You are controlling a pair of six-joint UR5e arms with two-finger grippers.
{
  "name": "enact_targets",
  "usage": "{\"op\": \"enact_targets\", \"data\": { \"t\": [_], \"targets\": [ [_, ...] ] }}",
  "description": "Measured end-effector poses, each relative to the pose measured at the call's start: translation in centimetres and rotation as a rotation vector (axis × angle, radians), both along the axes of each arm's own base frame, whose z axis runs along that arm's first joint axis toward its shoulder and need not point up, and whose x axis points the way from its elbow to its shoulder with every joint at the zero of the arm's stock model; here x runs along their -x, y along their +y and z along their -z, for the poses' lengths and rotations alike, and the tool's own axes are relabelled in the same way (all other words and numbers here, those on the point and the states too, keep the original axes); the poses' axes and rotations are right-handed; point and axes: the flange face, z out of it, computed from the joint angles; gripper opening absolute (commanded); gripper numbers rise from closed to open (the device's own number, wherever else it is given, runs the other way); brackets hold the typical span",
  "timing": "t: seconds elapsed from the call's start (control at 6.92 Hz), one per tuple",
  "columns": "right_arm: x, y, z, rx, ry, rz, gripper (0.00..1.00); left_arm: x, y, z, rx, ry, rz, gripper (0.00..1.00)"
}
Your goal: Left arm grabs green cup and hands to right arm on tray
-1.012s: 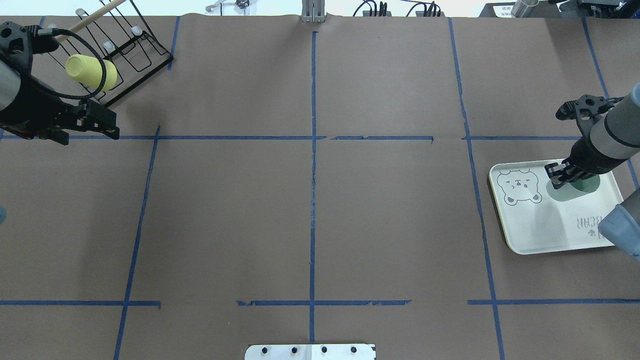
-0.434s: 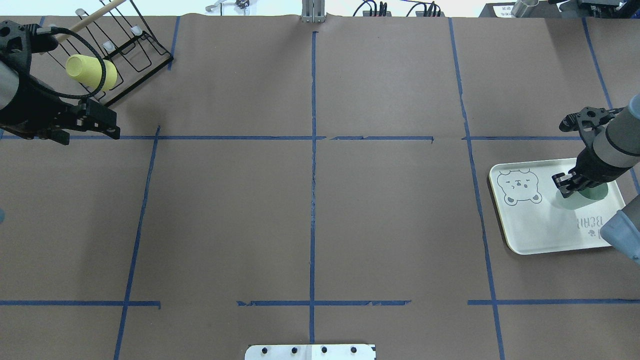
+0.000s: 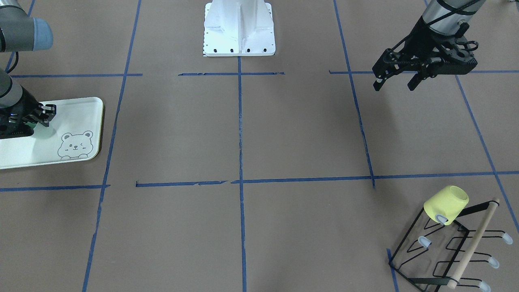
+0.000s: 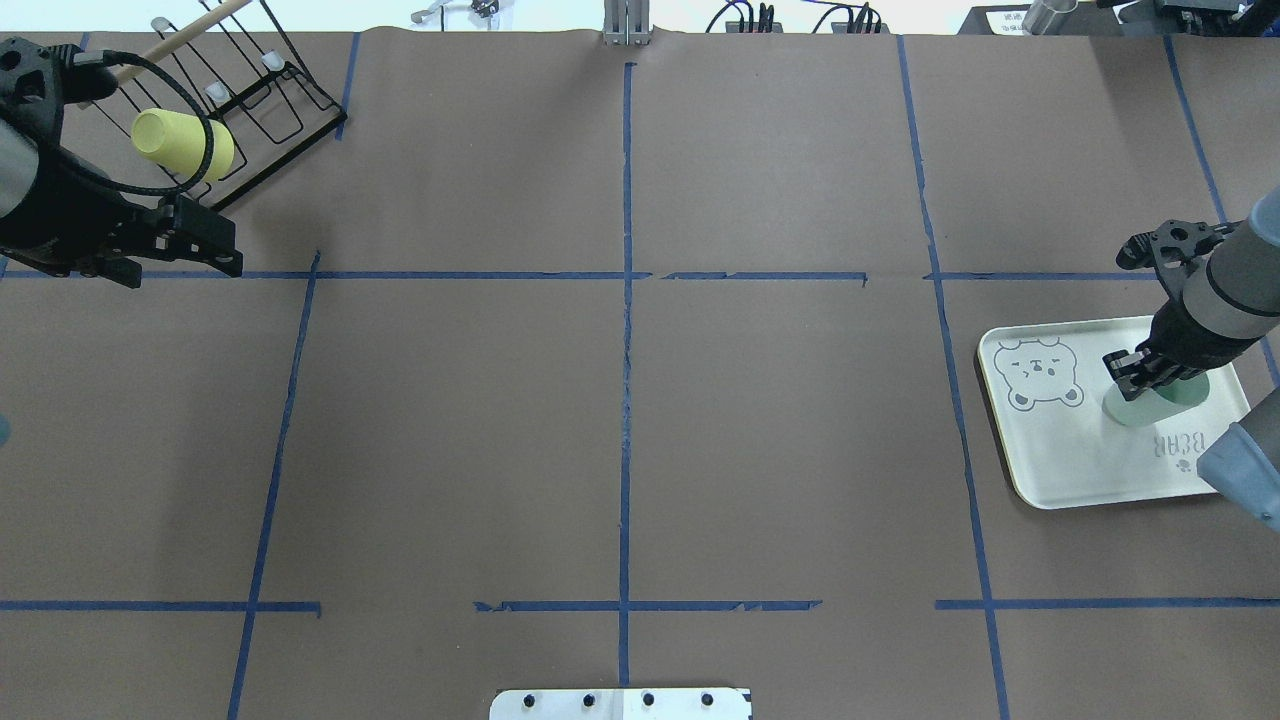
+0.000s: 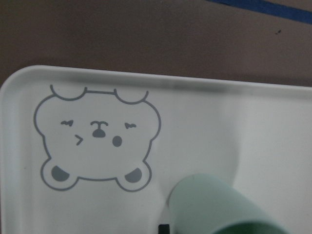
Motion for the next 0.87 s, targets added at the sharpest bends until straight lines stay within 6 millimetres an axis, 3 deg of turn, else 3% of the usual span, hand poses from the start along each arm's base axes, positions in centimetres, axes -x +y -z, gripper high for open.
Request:
{"op": "enact_targets", "data": {
  "t": [0.29, 0.43, 0.58, 0.87],
  "targets": [
    [0.2, 0.1, 0.6, -0.014, 0.0, 0.0, 1.0, 0.0, 0.0, 0.1, -0.001, 0.002, 0.001, 1.0],
    [-0.4, 0.2, 2.1, -0.038, -0.016, -0.008, 1.0, 0.0, 0.0, 0.2, -0.002, 0.003, 0.002, 1.0],
    [-2.3, 0.6, 4.4, -0.069, -0.042, -0.034, 1.0, 0.1, 0.0, 0.3, -0.004, 0.004, 0.003, 1.0],
    [-9.2, 2.0, 7.3, -0.094, -0.098, -0.137, 1.0, 1.1, 0.4, -0.2, -0.006, -0.002, 0.01, 1.0]
  ]
}}
